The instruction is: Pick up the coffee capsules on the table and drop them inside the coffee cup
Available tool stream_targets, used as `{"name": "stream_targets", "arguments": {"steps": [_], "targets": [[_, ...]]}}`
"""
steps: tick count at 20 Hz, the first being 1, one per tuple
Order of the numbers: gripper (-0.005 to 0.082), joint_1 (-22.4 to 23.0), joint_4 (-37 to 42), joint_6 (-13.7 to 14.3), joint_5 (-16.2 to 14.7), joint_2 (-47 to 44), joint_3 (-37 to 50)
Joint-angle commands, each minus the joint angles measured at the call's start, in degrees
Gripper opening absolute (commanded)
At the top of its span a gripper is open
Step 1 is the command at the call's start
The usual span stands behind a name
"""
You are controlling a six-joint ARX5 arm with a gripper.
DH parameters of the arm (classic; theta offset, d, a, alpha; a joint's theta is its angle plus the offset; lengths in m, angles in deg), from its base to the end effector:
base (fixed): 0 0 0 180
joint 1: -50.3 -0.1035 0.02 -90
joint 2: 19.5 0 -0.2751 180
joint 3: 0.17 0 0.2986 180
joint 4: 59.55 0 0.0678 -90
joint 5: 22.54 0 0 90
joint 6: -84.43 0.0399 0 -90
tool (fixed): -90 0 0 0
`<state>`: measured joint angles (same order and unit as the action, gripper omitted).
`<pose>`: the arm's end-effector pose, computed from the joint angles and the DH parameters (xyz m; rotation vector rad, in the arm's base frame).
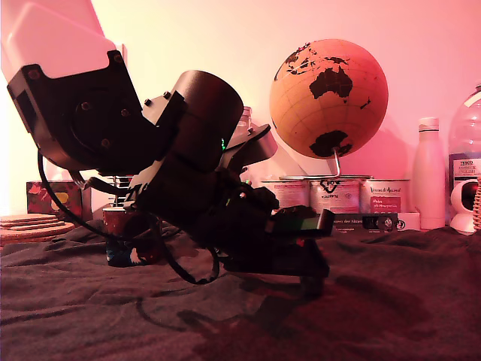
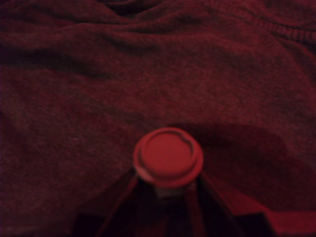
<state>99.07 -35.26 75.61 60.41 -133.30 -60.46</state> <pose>0.2615 -0.3058 0.0627 0.0500 0.5665 -0.9100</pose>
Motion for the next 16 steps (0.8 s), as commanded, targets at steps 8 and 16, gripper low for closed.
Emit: {"name": "stream_targets", "arguments": {"steps": [8, 16], "targets": [[0.0262, 0.1, 2.3, -0.1, -0.3, -2.0, -0.1], [0.0263, 0.1, -0.6, 3.6, -4.3, 4.3, -0.1]]}}
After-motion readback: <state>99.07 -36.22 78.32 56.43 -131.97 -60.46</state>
